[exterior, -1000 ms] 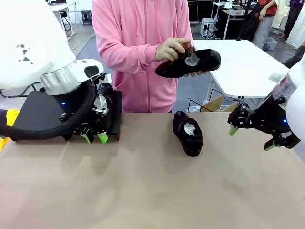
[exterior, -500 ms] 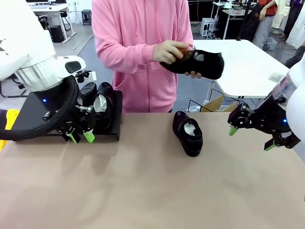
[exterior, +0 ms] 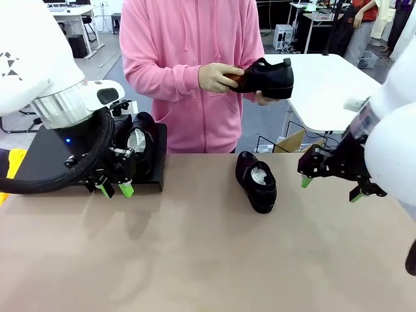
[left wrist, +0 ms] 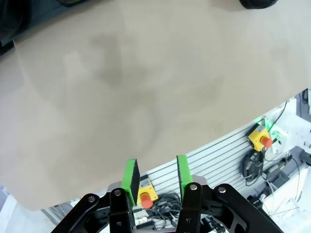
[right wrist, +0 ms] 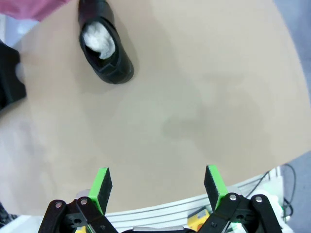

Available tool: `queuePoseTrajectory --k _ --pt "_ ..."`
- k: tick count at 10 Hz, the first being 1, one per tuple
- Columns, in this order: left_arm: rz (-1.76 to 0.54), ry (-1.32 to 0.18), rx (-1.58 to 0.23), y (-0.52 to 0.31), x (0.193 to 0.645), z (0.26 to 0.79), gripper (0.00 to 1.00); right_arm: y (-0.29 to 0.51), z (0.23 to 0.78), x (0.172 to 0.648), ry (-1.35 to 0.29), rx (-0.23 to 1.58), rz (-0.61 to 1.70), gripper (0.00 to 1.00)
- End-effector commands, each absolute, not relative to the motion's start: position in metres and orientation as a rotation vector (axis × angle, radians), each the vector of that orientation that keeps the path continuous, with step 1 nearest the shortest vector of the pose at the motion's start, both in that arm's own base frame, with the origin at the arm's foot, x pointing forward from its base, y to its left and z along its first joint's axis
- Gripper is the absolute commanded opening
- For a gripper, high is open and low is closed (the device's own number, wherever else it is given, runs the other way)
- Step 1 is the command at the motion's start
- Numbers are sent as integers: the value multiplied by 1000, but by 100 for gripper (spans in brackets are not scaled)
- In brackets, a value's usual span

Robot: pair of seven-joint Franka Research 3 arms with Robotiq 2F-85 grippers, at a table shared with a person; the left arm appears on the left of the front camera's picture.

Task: Organize the shoes by placing them on the stand.
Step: Pick up one Shoe and place it in the middle of the table.

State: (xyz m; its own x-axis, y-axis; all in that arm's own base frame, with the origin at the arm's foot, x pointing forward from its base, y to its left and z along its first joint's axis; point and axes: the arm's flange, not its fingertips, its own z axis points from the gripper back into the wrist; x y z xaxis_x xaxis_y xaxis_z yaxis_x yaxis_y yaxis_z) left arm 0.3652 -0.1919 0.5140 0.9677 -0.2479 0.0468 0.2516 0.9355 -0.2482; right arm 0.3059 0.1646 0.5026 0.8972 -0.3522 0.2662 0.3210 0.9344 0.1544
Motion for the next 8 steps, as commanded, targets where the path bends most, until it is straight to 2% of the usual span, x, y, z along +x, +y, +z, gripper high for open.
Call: queuePoseTrajectory --k 1,2,4,8 --pt "-240 -23 -269 -192 366 514 44 176 493 328 -357 71 -199 100" --pt "-240 -23 -269 -192 366 514 44 183 482 339 -363 97 -97 100" --pt "-240 -23 -269 -192 366 514 44 192 443 380 -369 29 2 100" --pt "-240 -23 -269 -192 366 514 44 200 409 459 -397 -16 41 100"
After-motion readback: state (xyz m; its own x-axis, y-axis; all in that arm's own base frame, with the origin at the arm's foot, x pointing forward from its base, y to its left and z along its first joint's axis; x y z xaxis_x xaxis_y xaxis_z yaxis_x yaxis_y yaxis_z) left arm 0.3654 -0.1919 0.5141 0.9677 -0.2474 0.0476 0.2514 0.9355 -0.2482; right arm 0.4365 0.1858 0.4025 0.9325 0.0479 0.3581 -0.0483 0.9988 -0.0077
